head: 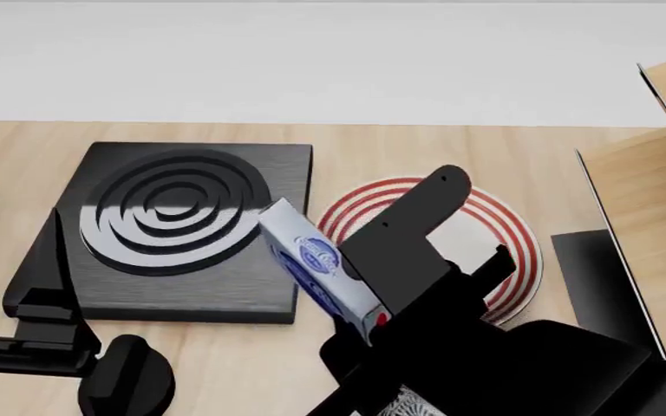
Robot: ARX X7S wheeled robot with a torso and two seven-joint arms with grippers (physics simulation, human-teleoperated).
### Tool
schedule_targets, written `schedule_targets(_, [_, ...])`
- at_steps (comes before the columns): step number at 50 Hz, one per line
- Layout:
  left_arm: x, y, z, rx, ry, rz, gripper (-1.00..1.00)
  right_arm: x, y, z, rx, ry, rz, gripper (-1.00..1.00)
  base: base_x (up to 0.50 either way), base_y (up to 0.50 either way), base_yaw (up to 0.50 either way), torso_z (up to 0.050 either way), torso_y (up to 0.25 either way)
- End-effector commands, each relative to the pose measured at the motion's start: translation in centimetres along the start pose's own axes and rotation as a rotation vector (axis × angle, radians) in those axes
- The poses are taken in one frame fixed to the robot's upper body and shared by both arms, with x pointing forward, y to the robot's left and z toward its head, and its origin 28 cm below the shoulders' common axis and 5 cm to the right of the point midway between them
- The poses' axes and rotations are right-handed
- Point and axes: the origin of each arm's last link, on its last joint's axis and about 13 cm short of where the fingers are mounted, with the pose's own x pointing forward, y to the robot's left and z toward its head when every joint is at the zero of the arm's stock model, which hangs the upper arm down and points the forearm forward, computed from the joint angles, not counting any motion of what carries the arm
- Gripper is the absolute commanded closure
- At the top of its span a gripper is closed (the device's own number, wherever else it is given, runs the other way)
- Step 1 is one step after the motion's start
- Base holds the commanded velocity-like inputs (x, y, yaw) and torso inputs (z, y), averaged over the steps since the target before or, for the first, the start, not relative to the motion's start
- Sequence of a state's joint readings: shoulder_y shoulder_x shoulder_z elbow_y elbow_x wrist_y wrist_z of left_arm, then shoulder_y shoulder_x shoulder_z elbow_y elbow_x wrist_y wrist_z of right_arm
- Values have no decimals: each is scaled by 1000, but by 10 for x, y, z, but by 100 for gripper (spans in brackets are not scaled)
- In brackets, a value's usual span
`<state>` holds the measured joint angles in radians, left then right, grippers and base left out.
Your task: Pick up the cream cheese and put it in the bowl.
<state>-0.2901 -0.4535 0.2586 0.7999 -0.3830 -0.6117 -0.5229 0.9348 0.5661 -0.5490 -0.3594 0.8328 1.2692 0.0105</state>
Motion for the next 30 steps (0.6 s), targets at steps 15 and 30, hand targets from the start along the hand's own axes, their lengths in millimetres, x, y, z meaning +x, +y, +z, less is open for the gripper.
schedule_targets(15, [1, 1, -2, -4, 2, 3, -100, -18, -7, -4, 5, 8, -90, 100, 0, 0, 0, 0, 0])
schedule_targets(30, [2, 1, -2, -6, 0, -1, -100, -30, -9, -8, 40, 25, -112, 100, 0, 0, 0, 1, 1])
